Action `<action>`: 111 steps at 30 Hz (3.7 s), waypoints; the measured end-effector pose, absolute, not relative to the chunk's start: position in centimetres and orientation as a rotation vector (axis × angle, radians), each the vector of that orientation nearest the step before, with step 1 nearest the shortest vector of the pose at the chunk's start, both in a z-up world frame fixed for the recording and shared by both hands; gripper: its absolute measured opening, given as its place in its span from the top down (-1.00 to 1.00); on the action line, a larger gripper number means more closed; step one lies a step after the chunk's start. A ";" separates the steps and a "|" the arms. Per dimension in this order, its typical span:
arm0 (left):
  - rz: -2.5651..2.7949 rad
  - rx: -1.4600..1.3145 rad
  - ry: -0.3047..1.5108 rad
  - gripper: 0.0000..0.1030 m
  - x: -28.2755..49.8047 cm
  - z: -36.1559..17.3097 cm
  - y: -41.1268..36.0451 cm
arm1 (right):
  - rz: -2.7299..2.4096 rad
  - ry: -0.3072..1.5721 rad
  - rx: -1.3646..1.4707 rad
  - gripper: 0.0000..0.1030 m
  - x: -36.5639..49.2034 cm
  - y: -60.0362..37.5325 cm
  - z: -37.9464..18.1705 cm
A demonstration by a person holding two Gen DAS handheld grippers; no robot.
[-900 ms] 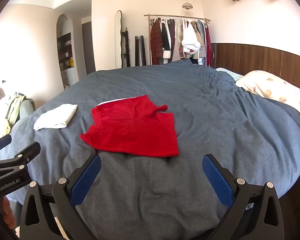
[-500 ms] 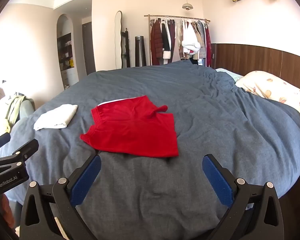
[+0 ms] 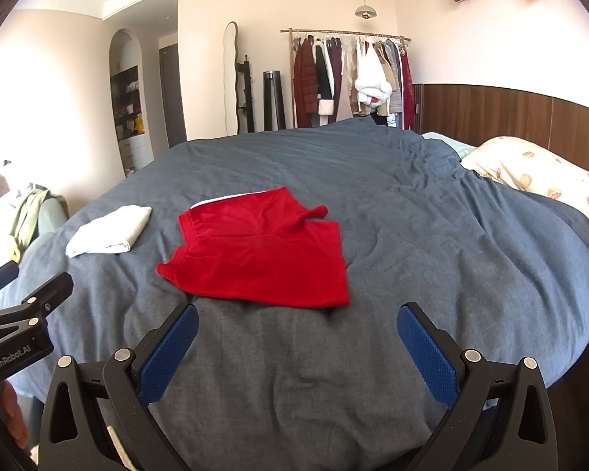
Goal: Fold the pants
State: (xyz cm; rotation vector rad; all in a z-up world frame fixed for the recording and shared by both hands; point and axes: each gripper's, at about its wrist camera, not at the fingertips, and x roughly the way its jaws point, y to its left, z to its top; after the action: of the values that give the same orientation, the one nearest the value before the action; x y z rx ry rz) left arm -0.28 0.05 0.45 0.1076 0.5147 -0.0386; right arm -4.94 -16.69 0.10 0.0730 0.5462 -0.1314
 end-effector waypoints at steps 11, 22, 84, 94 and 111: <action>-0.038 0.107 0.513 -1.00 -0.3 0.5 0.1 | -0.131 0.544 0.075 -0.99 -5.0 -16.7 0.1; -0.039 0.106 0.511 -1.00 -0.4 0.5 0.1 | -0.131 0.545 0.076 -0.99 -5.0 -16.7 0.1; -0.030 0.136 0.521 -1.00 5.7 2.2 -0.9 | -0.061 0.571 0.031 -0.99 2.2 -17.1 1.6; -0.081 0.148 0.546 -1.00 11.2 4.8 -0.6 | 0.061 0.608 -0.063 -0.99 9.5 -16.2 4.8; -0.183 0.387 0.604 -1.00 22.2 10.4 -2.0 | 0.210 0.708 -0.534 -0.98 22.4 -12.6 11.7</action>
State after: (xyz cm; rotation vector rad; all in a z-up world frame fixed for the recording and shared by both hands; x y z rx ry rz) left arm 22.22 -2.00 10.40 0.3875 0.6040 -0.1831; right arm 22.45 -12.60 11.68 -0.5337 0.7082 0.2098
